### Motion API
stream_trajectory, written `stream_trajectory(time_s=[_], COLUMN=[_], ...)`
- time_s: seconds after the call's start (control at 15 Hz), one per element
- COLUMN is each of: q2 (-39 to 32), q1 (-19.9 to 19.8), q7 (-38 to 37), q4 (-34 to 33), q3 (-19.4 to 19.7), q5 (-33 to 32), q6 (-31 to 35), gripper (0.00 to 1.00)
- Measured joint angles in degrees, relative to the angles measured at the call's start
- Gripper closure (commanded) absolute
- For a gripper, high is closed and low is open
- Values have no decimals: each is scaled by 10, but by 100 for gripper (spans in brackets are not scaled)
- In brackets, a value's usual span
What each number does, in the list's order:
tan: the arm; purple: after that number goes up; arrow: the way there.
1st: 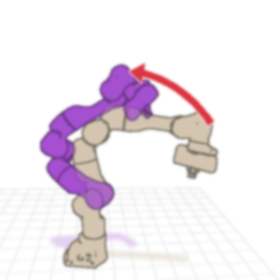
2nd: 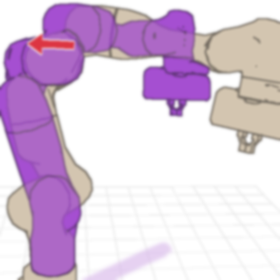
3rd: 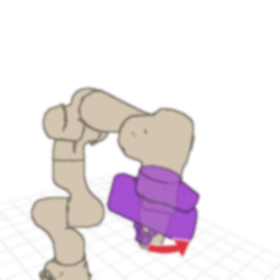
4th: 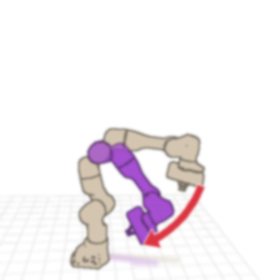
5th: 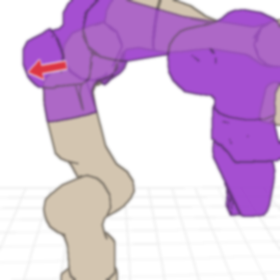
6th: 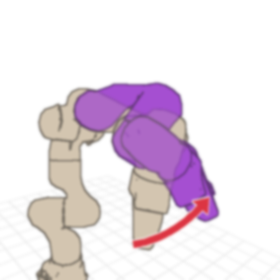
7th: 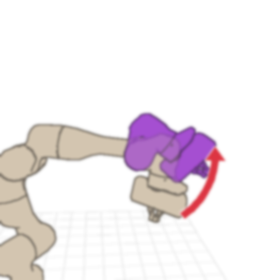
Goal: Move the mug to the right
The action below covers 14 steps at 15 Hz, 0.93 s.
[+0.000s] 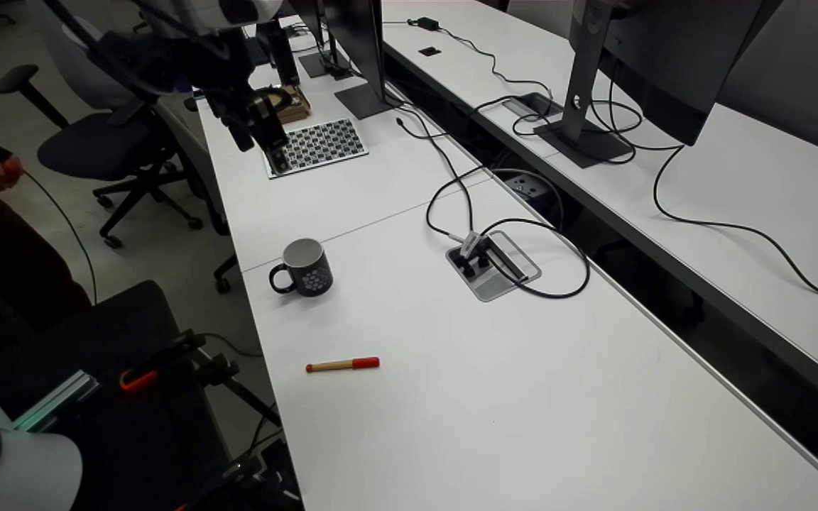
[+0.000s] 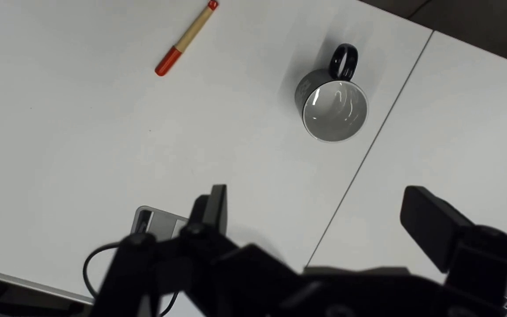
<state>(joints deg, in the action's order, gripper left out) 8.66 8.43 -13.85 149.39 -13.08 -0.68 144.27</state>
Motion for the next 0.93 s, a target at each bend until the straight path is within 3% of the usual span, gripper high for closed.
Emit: stream_trajectory(time_s=[0.27,0.47,0.67,0.93], q2=[-64,-117,-165,-225], q1=[8,14,29,62], q7=[-58,-122,-175,-227], q4=[-6,-18,-36,-65], q3=[-12,-12,2,34], q5=[-8,-58,-110,-134], q6=[38,58,64,64], gripper=[0,0,0,0])
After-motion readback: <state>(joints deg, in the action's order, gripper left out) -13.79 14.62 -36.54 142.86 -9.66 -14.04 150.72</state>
